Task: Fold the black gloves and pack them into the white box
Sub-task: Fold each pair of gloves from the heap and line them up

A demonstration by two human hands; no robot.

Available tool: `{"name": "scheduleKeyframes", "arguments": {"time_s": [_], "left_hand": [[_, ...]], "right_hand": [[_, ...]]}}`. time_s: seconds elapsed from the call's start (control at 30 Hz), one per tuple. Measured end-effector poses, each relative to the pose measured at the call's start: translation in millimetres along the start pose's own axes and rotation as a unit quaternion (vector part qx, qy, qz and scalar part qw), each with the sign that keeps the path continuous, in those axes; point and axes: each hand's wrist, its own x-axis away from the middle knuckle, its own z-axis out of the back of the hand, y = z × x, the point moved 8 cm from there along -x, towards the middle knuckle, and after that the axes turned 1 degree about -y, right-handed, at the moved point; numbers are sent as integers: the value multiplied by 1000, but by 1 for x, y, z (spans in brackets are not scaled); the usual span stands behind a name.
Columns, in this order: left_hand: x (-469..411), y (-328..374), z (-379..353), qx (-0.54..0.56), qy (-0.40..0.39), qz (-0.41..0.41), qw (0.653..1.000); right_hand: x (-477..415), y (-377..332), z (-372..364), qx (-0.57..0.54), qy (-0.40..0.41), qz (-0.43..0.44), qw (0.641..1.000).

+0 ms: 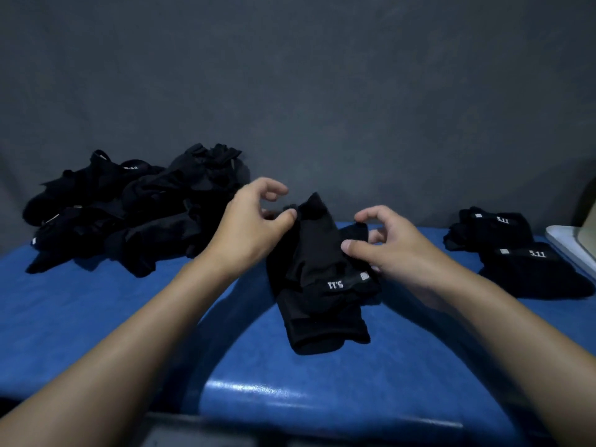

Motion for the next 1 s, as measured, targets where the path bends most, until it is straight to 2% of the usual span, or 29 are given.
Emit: {"name": "scheduleKeyframes", "arguments": {"time_s": [0.07,0.13,0.33,0.53,0.67,0.83,1.0], "left_hand": [[5,0,-7,-75,-35,-11,996],[13,6,-11,-122,-57,-35,990],[44,19,-30,-153,-156,-69,973],[66,10,-42,-276,-252,-66,925],[68,19,-39,-220,-229,-99,943],[68,36,-24,-137,-159,-135,968],[76,47,-7,-106,-114,-181,971]], "right_hand": [[2,0,3,89,7,10,996],[2,3,8,134,16,9,991],[6,1,10,150,5,24,988],[9,7,4,189,-43,26,981],[12,1,1,133,-40,52,989],[18,-14,-2,43,-24,88,995],[29,-21,-5,27,-14,112,993]]}}
